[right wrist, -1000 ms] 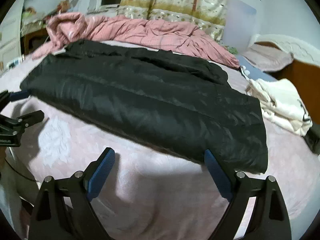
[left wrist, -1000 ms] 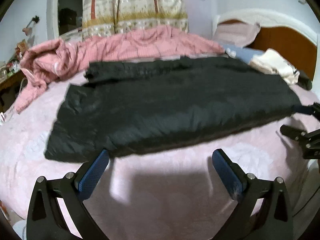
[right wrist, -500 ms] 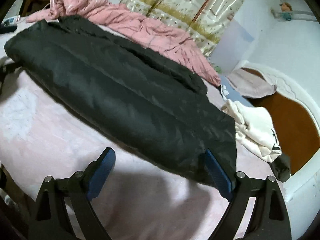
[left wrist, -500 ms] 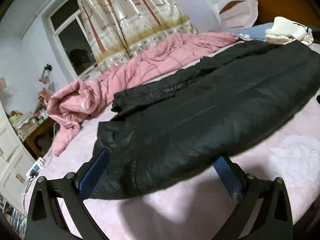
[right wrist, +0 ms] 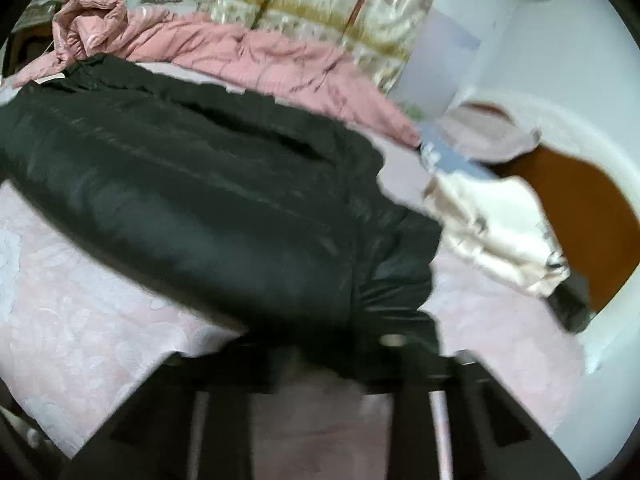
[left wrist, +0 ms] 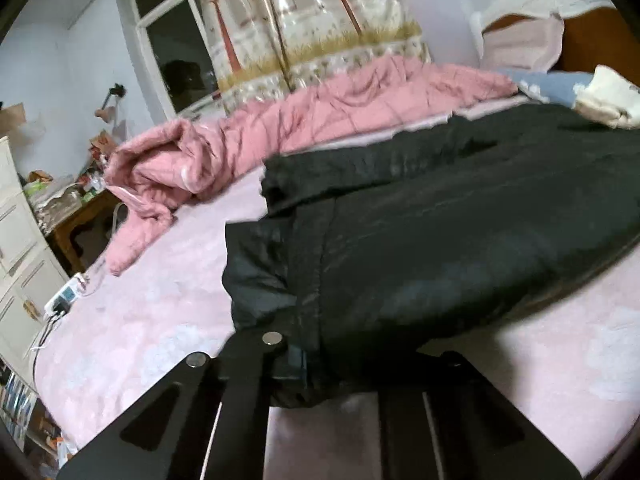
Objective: Fold large clothes
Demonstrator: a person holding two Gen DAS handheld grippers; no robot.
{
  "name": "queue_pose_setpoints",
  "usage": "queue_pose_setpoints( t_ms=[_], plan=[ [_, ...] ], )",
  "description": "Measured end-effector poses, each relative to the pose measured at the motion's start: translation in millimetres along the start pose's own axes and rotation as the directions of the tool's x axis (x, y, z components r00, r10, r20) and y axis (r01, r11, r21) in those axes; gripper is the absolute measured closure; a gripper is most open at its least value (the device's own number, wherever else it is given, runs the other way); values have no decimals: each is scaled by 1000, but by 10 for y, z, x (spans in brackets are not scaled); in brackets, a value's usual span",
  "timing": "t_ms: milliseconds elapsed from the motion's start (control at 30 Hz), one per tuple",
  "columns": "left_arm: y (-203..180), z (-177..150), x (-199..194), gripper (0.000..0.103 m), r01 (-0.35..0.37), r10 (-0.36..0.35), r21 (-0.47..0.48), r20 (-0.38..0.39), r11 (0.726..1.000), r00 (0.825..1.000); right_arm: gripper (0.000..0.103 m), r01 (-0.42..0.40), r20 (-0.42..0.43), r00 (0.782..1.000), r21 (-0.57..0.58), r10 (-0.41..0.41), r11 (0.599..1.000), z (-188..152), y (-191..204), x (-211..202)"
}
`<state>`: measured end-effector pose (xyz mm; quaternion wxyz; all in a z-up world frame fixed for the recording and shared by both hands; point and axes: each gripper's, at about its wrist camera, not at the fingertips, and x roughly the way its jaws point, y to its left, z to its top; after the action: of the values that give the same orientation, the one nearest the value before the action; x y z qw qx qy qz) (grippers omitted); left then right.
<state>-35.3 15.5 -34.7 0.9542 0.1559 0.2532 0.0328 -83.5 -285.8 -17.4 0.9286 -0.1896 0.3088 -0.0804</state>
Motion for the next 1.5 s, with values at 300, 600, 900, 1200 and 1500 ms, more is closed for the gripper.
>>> queue_pose_setpoints(
  t_ms=[300, 600, 900, 1200, 1500],
  plan=[
    [384, -81, -696, 89, 106, -113, -124, -46, 987, 993, 89, -159, 68, 986, 100, 153, 982, -181, -203, -832],
    [564, 943, -191, 77, 123, -123, -177, 15, 976, 992, 74, -136, 151, 982, 140, 114, 981, 805, -561, -447],
    [434, 1223, 1167, 69, 143, -164, -235, -73, 961, 984, 59, -142, 80, 989, 233, 126, 962, 1335, -575, 1079],
    [208, 1097, 1352, 64, 87, -94, -146, -42, 985, 995, 44, -135, 116, 987, 246, 109, 960, 1244, -519, 1400],
    [571, 1145, 756, 20, 139, -82, -269, 213, 953, 974, 36, -166, 232, 969, 338, 88, 926, 1122, -806, 990]
  ],
)
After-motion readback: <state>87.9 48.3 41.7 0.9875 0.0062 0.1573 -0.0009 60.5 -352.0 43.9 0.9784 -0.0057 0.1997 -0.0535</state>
